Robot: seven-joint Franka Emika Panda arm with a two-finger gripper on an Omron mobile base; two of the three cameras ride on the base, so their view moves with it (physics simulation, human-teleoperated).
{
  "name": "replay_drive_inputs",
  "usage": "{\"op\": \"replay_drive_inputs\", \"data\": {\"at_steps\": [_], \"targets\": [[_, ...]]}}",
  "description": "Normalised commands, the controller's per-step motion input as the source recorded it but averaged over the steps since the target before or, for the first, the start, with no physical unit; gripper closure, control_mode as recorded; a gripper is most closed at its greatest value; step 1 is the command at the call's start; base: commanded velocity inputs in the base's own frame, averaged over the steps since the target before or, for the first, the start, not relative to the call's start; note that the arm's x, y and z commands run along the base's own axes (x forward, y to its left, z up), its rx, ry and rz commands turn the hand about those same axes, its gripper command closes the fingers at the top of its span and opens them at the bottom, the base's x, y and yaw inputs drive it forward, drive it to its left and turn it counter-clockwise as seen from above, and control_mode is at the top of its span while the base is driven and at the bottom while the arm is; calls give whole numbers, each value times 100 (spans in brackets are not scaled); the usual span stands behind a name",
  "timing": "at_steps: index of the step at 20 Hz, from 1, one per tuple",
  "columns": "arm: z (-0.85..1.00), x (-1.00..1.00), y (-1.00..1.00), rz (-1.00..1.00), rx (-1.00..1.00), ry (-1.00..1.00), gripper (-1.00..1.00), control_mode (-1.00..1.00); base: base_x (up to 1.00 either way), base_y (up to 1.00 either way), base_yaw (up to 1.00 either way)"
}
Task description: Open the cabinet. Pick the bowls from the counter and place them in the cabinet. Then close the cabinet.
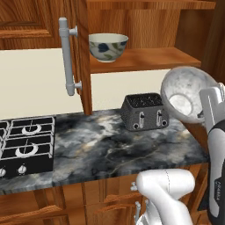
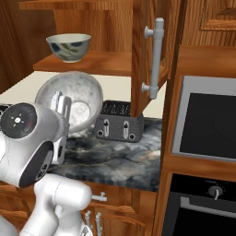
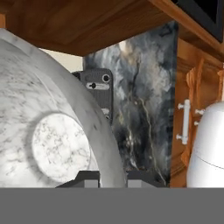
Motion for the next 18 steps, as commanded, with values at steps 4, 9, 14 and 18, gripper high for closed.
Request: {"op": "replay_drive_inputs", "data": {"at_steps": [4, 9, 14, 18], "targets": [[29, 10, 0, 0, 0, -18, 100, -100, 0, 0, 0], [34, 0, 0, -5, 0, -12, 100, -100, 0, 0, 0], [29, 7, 0, -6, 0, -2, 100, -100, 0, 0, 0], [26, 25, 4, -8, 0, 2, 100, -100, 0, 0, 0]]}}
